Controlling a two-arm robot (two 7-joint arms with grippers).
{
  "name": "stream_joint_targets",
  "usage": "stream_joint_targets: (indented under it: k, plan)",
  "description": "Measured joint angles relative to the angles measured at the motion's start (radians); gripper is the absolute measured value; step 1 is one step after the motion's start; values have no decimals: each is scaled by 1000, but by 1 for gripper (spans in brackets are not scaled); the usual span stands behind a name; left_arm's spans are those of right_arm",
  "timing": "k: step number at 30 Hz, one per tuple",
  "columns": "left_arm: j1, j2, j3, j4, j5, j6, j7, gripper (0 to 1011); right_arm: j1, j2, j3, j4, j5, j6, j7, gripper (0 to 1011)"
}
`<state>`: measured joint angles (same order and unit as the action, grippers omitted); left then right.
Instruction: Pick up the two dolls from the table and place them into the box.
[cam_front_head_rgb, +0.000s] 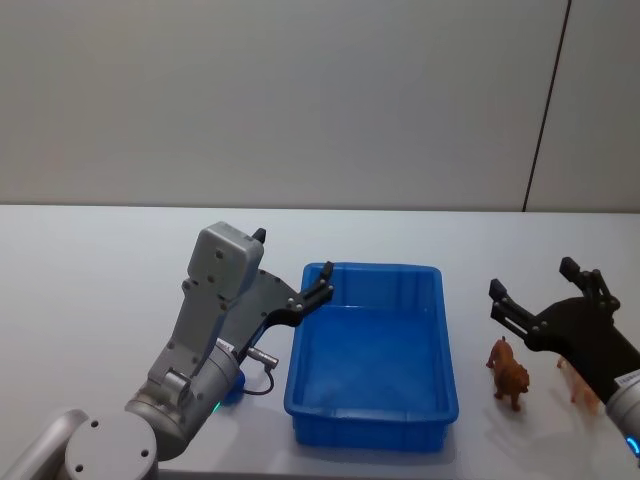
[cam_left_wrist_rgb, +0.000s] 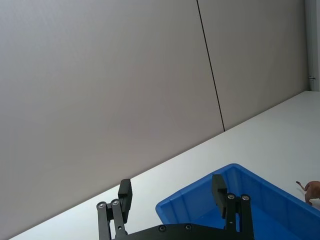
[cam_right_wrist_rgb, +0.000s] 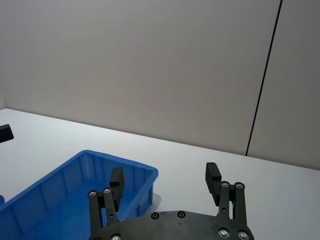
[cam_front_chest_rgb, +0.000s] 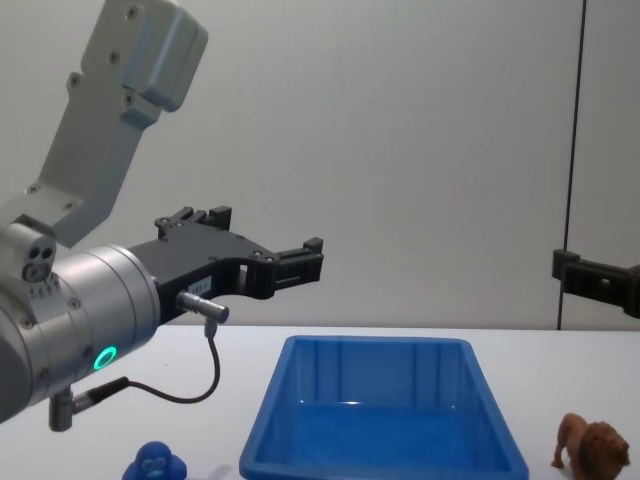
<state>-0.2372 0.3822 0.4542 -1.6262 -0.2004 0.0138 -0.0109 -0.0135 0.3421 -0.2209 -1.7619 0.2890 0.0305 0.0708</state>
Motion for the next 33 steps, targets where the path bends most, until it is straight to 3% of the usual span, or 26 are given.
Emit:
stream_joint_targets:
  k: [16,33]
  plan:
    - [0,0,0,0,0,0,0,1002,47,37,45,74,2,13,42,1001]
    - [0,0,0,0,0,0,0,1001,88,56,63,141,-31,125,85,1001]
